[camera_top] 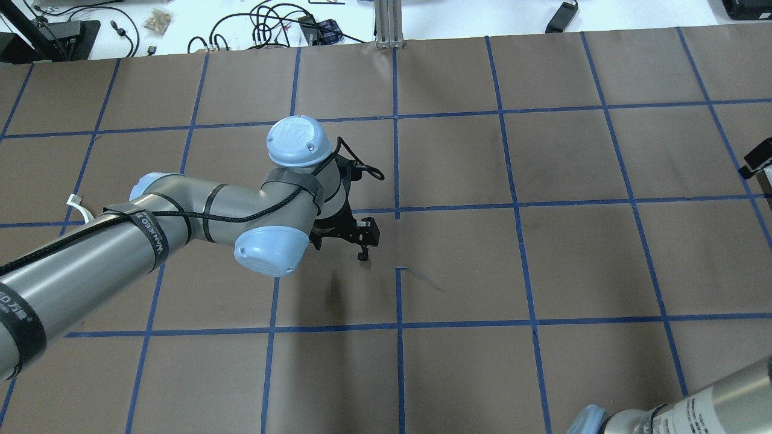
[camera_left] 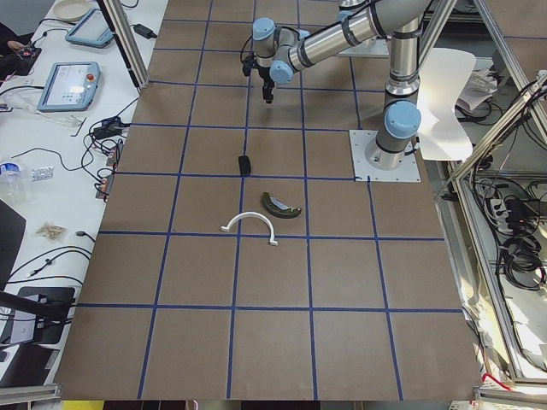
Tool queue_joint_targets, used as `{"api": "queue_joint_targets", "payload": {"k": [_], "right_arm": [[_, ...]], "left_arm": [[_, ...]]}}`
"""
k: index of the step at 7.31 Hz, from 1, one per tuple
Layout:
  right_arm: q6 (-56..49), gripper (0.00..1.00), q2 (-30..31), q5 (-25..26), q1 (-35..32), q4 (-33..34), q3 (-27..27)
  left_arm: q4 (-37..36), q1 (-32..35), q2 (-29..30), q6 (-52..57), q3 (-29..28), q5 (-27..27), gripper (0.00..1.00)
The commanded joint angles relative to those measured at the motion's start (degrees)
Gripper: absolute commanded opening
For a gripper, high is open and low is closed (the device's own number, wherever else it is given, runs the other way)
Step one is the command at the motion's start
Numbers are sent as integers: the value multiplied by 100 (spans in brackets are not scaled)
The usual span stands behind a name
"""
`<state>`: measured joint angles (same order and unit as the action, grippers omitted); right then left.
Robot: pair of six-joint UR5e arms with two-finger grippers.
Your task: Place bearing gear from tray to pile
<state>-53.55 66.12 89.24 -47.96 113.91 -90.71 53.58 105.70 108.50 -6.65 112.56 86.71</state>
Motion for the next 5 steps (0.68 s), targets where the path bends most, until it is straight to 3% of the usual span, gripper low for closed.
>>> {"api": "queue_joint_targets", "payload": {"k": [1,2,4,5], "right_arm": [[-86,100,-572,207,365,0,824],[-51,100,-765,217,515,26,1001],[-24,100,-1231,234,621,692,1134],[28,100,-1302,234,648,703,1143]], "left_arm": [[-320,187,250,-283,64,22,100],[-922,205,355,-362,126,-13,100],[-1200,206,531,-460,223,-5,100],[-1227,214,549,-503,214,4,100]]}}
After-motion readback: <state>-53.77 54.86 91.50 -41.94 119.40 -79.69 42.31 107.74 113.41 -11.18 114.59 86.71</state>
